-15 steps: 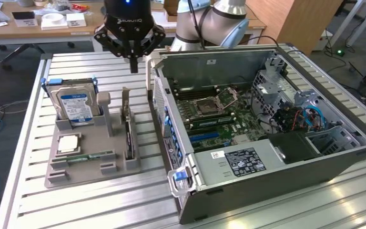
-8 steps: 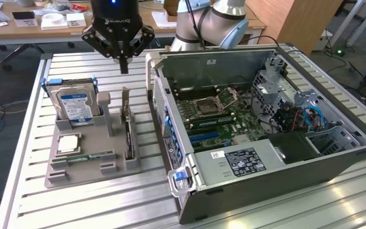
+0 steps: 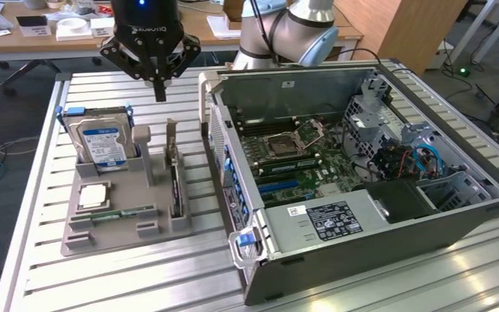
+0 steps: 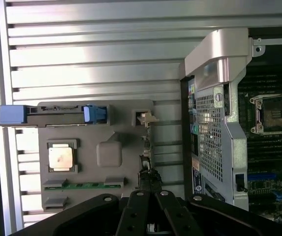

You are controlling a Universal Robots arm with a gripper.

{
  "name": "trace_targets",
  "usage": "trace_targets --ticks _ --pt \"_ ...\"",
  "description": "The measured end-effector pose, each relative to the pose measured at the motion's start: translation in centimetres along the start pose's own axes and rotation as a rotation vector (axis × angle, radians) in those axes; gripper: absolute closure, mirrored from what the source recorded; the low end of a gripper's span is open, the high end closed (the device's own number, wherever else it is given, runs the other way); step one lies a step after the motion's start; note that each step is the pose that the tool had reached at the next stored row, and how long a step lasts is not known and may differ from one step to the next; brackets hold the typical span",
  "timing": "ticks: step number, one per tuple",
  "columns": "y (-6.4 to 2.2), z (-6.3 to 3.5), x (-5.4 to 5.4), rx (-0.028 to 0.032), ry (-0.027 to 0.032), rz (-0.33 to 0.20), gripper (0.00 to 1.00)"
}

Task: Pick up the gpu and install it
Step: 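Reach for the gpu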

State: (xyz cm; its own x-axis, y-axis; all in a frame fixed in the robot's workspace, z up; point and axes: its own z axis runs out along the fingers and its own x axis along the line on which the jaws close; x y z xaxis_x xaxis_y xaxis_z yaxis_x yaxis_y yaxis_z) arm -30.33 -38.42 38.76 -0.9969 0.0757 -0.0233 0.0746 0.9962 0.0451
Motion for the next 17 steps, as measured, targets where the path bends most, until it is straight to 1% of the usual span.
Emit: trace_targets --ticks 11,17 --pt "-0.04 -0.01 0.06 0.0 0.0001 0.0 0.89" --pt "-0.85 -0.05 0.2 0.0 0.0001 0.0 0.89"
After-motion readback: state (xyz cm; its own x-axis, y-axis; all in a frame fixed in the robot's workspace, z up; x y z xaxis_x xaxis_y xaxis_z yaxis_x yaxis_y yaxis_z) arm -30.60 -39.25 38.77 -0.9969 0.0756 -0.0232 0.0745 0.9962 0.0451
